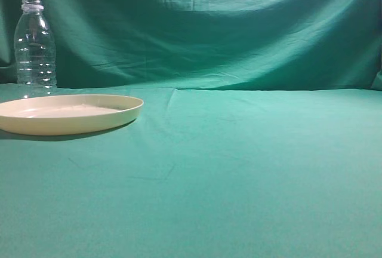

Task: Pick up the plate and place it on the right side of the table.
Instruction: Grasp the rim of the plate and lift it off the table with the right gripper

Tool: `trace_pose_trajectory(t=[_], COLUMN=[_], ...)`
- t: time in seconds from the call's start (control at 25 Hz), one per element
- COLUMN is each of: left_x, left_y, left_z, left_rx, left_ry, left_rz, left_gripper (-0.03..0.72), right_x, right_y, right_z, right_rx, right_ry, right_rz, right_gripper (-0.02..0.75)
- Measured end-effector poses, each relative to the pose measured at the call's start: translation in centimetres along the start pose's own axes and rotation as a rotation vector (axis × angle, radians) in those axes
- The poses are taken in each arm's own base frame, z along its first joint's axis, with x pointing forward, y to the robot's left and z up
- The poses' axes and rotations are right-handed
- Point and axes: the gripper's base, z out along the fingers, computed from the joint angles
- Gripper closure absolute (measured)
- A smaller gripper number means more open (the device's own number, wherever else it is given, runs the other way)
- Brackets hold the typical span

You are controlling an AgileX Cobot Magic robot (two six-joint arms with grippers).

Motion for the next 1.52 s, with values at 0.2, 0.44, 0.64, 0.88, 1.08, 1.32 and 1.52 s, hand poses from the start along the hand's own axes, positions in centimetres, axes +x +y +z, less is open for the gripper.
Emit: trace_pose_trajectory(t=[0.2,0.44,0.64,0.88,1.08,1.32,1.52], left_x=[0.0,0.0,0.0,0.0,0.0,0.0,0.0], left_y=[0.0,0.0,0.0,0.0,0.0,0.0,0.0], left_z=[0.0,0.0,0.0,0.0,0.0,0.0,0.0], left_rx=[0.0,0.0,0.0,0.0,0.0,0.0,0.0], left_ry=[0.0,0.0,0.0,0.0,0.0,0.0,0.0], left_rz=[0.0,0.0,0.0,0.0,0.0,0.0,0.0], left_gripper=[0.688,0.688,0.688,0.688,0.688,0.688,0.688], right_x=[-0.1,1.3,2.1,1.3,1.7,4.6,8.5], right_y=[0.0,-0.2,0.3,4.0,8.3,14.3,18.1], right_z=[2.9,6.0,8.0,11.7,15.9,22.1,26.6], right_rx=[0.141,0.232,0.162,-0.026,-0.136,-0.221,-0.184], right_ry=[0.474,0.854,1.029,1.178,1.228,1.301,1.381], right_rz=[-0.091,-0.105,-0.141,-0.193,-0.273,-0.378,-0.489], right_gripper=[0.738,0.738,0.738,0.738,0.738,0.738,0.738])
